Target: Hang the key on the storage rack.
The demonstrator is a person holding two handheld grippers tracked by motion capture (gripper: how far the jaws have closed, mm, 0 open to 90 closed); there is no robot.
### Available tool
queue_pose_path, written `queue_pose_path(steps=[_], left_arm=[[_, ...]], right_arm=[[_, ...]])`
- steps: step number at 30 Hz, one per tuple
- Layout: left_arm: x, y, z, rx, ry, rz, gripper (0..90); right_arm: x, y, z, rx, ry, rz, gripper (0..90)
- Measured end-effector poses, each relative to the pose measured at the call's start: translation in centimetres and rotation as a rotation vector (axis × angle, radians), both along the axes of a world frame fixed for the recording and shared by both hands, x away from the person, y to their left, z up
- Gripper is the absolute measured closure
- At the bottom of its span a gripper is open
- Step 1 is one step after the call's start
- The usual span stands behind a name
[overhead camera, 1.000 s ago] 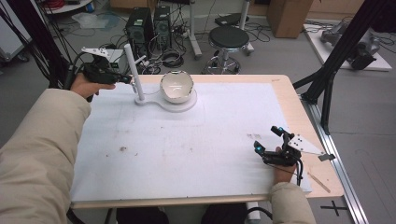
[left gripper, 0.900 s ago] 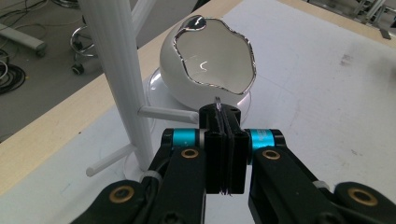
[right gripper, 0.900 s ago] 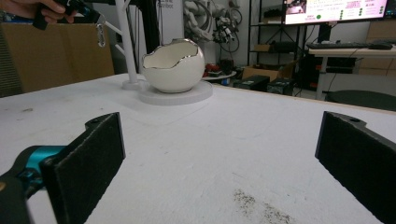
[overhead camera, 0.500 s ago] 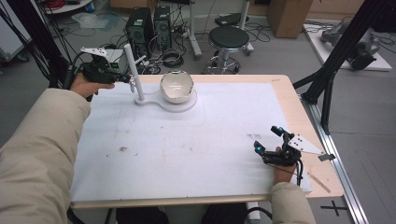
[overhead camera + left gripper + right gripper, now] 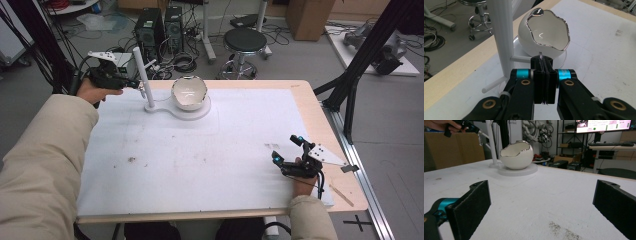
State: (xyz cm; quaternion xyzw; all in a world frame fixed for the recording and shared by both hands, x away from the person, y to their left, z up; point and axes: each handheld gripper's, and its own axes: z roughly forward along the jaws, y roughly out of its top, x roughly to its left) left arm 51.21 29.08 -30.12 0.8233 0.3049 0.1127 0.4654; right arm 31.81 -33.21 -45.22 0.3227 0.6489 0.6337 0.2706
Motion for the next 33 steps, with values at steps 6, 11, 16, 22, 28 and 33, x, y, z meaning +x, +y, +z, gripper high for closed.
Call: queue_pose_path(steps=[6, 11, 16, 22, 28, 33], left_arm=[[0.3, 0.0, -0.3, 0.009, -0.008, 0.011, 88.4], [0.6, 0.0, -0.6, 0.009, -0.010, 0.012, 88.3], [0.9, -0.1, -1.0, 0.013, -0.008, 0.020, 88.3], [1.4, 0.0, -1.3, 0.011, -0.003, 0.025, 88.1], [1.4, 0.3, -1.3, 0.028, 0.000, 0.068, 78.0], [0.9, 1.3, -1.0, 0.006, -0.016, 0.086, 61.2]], right_arm=[[0.0, 0.0, 0.0, 0.000, 0.001, 0.001, 0.5], [0.0, 0.0, 0.0, 0.000, 0.000, 0.000, 0.5], [0.0, 0.0, 0.0, -0.001, -0.002, -0.002, 0.5], [0.0, 0.0, 0.0, 0.000, 0.003, 0.000, 0.5], [0.0, 0.0, 0.0, -0.002, -0.001, -0.001, 0.5], [0.0, 0.0, 0.0, -0.002, -0.002, -0.001, 0.5]])
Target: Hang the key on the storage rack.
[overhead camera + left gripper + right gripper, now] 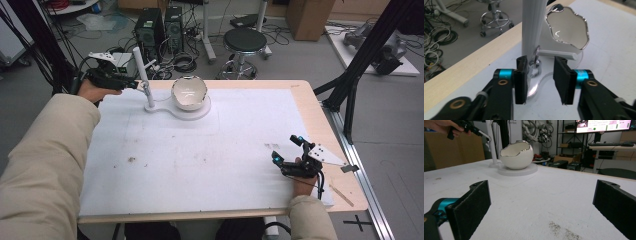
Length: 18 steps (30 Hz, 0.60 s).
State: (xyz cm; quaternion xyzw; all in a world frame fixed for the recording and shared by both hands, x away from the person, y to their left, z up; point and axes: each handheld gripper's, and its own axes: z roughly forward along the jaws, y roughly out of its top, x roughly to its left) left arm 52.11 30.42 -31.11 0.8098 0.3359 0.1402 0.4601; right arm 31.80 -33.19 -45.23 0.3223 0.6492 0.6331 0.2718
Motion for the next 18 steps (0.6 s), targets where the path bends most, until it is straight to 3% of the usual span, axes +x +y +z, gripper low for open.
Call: queue_pose_path(steps=[3, 8, 11, 13, 18], left_arm=[[-0.8, 0.8, 0.3, -0.032, -0.033, 0.031, 49.1], [-3.1, 1.8, 0.7, -0.086, -0.043, 0.067, 24.6], [-5.1, 2.2, 1.1, -0.137, -0.073, 0.058, 14.8], [-6.5, 2.4, 1.3, -0.181, -0.074, 0.019, 8.8], [-9.7, 2.0, 1.7, -0.169, -0.105, -0.017, 1.7]], right_arm=[[0.0, 0.0, 0.0, 0.002, 0.005, 0.001, 0.5], [0.0, 0.0, 0.0, -0.003, -0.002, 0.001, 0.5], [0.0, 0.1, 0.0, -0.005, -0.003, -0.001, 0.5], [0.0, 0.1, 0.0, -0.003, -0.002, -0.001, 0.5], [0.0, 0.0, 0.0, 0.000, 0.000, 0.000, 0.5]])
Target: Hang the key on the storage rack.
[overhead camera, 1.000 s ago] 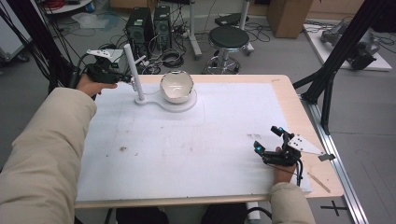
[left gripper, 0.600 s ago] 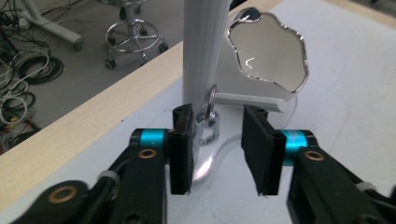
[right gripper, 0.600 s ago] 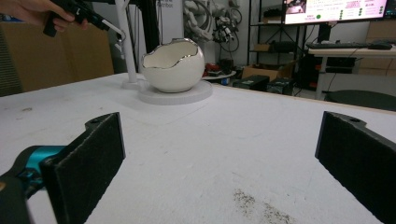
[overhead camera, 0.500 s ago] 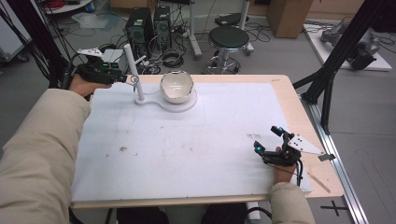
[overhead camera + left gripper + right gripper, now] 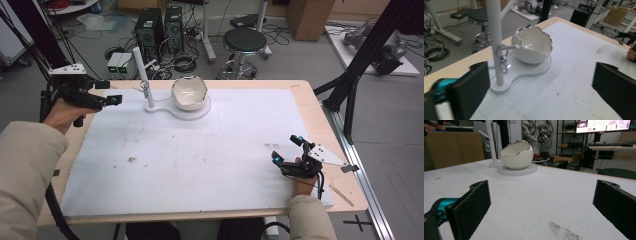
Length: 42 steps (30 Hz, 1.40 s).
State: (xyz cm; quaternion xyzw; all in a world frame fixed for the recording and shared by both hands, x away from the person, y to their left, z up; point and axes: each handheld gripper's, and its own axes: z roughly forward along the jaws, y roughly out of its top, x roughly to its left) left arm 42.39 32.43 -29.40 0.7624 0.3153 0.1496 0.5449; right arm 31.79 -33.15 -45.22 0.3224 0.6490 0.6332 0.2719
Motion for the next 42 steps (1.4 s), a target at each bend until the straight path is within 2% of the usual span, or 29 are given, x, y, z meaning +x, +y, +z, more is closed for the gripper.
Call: queue_pose_path(steps=[3, 6, 13, 16, 18, 20, 22, 24, 28, 34, 37, 39, 42], left_arm=[[-1.5, -0.4, 0.0, -0.010, -0.046, -0.013, 1.7], [-2.8, -1.0, -0.5, 0.002, -0.089, -0.014, 1.7], [-5.9, -2.0, -3.9, -0.036, -0.170, -0.017, 1.7], [-6.8, -2.1, -5.7, -0.065, -0.177, -0.020, 1.7], [-7.6, -2.2, -6.7, -0.065, -0.185, -0.009, 1.7], [-8.5, -2.4, -7.7, -0.051, -0.205, 0.005, 1.7], [-9.4, -2.5, -8.9, -0.057, -0.228, 0.026, 1.7], [-10.3, -2.6, -10.2, -0.086, -0.245, 0.042, 1.7], [-11.4, -2.4, -12.7, -0.155, -0.251, 0.079, 1.7], [-12.4, -2.5, -14.4, -0.154, -0.274, 0.124, 1.7], [-12.6, -2.6, -15.4, -0.147, -0.254, 0.127, 1.7], [-12.9, -2.7, -15.6, -0.140, -0.276, 0.140, 1.7], [-13.1, -2.5, -15.7, -0.161, -0.293, 0.173, 1.7]], right_arm=[[0.0, 0.0, 0.0, 0.001, -0.001, 0.002, 0.5], [0.0, 0.0, 0.0, -0.002, -0.001, 0.000, 0.5], [0.0, 0.0, 0.0, 0.002, 0.005, 0.001, 0.5], [0.0, 0.0, 0.0, -0.004, -0.002, 0.000, 0.5], [-0.1, 0.1, 0.0, -0.005, 0.000, -0.001, 0.5], [-0.1, 0.1, 0.0, -0.005, 0.001, 0.000, 0.5], [0.0, 0.1, 0.0, -0.009, -0.006, 0.001, 0.5], [0.0, 0.1, 0.0, -0.008, -0.005, 0.001, 0.5], [0.0, 0.1, 0.0, -0.011, -0.004, 0.000, 0.5], [0.0, 0.1, 0.0, -0.010, -0.005, 0.001, 0.5], [0.0, 0.1, 0.0, -0.011, -0.004, 0.001, 0.5], [-0.1, 0.1, 0.0, -0.006, -0.001, -0.001, 0.5], [0.0, 0.1, 0.0, -0.010, -0.001, 0.002, 0.5]])
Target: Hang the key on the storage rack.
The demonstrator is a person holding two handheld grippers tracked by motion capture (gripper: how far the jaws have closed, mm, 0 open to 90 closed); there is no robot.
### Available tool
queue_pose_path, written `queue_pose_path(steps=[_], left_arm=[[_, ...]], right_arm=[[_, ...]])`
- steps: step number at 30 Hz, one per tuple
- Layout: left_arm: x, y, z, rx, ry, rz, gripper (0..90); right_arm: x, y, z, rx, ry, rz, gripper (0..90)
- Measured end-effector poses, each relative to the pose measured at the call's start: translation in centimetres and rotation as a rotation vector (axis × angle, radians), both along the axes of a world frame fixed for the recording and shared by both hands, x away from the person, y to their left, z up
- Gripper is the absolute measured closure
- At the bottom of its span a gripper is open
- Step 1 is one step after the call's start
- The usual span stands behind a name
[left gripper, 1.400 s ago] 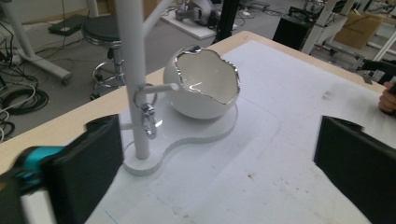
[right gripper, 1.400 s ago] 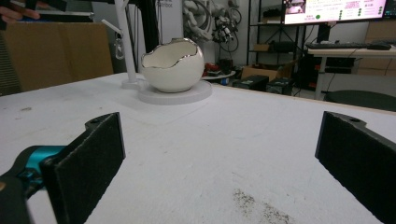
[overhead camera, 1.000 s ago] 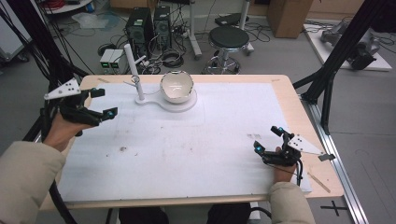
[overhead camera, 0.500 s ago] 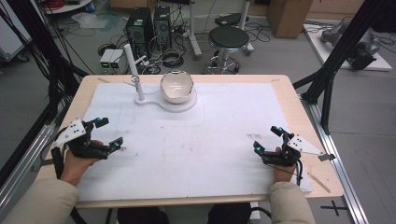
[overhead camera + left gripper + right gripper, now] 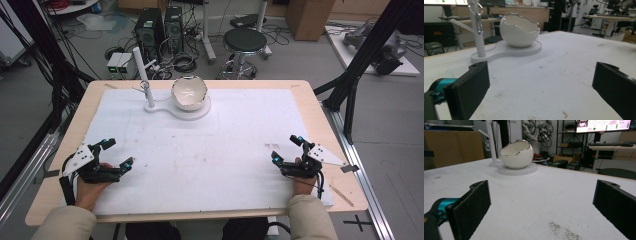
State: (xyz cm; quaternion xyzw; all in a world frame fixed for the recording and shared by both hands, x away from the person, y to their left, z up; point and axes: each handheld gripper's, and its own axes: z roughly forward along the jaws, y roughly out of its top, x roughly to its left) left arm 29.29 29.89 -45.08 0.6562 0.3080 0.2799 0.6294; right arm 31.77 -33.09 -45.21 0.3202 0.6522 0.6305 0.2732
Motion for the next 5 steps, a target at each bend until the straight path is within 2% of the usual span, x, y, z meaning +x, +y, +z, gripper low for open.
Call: queue_pose_path(steps=[3, 5], left_arm=[[-0.50, 0.14, -0.17, -0.028, -0.042, 0.032, 1.8], [-0.83, 0.11, -0.27, -0.033, -0.073, 0.061, 1.8]], right_arm=[[0.01, 0.05, -0.01, -0.002, -0.005, -0.003, 0.5], [0.02, 0.04, -0.01, -0.003, -0.006, -0.003, 0.5]])
